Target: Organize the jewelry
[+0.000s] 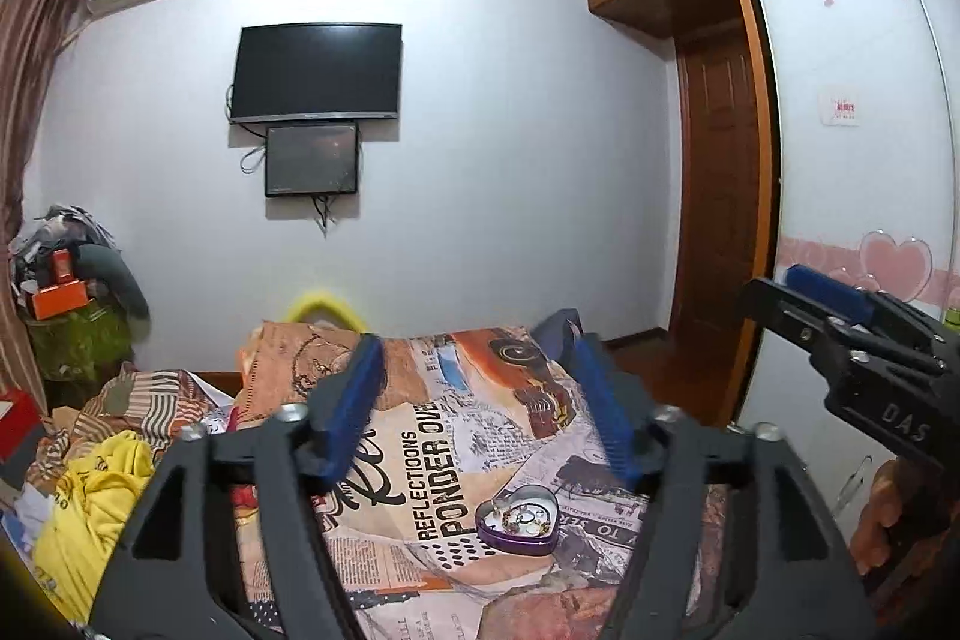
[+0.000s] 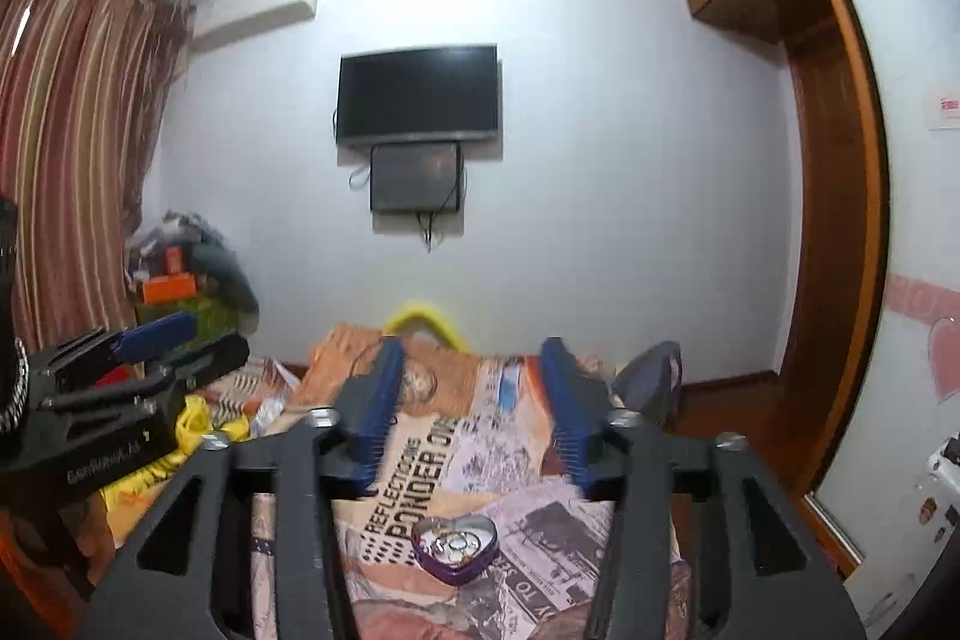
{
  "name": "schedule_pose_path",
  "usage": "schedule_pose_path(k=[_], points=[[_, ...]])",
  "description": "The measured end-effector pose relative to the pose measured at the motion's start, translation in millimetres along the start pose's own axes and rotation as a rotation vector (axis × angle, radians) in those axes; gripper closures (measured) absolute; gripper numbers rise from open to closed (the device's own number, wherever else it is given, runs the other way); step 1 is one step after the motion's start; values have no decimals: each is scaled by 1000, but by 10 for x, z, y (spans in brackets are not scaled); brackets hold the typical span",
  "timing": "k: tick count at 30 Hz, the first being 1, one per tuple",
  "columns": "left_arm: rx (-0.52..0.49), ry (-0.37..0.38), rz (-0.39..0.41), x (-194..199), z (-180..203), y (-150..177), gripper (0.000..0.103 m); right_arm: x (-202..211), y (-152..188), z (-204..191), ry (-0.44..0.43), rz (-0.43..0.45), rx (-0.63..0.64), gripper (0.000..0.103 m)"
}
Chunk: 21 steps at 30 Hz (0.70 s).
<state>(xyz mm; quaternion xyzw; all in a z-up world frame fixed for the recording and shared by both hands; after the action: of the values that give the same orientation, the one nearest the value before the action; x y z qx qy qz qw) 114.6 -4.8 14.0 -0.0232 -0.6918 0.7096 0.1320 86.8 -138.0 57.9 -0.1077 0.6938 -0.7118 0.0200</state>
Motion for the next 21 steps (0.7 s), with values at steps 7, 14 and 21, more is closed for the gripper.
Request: schedule_pose_path(k=[7, 14, 21], points=[[24, -39, 23, 124, -35, 31, 9, 57, 23, -34, 51, 47, -14, 9], [29, -37, 23, 220, -24, 62, 8, 89, 44, -32, 78, 42, -13, 0], [30, -40, 13, 166, -36, 92, 8, 130, 101, 13, 73, 24, -5, 0]])
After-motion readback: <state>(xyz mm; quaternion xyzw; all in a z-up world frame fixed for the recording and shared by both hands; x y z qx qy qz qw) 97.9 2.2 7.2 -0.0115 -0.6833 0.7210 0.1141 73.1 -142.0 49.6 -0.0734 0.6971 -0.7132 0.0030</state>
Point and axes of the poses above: each gripper's, at about its wrist camera, not at the fingertips, and x roughly against the way its jaws point, z to its right, y to its underside, the point moved 6 cm from there along -x, roughly the way its jaws point, and after that the axes turned 10 degrees about y, right-handed, at the moved point
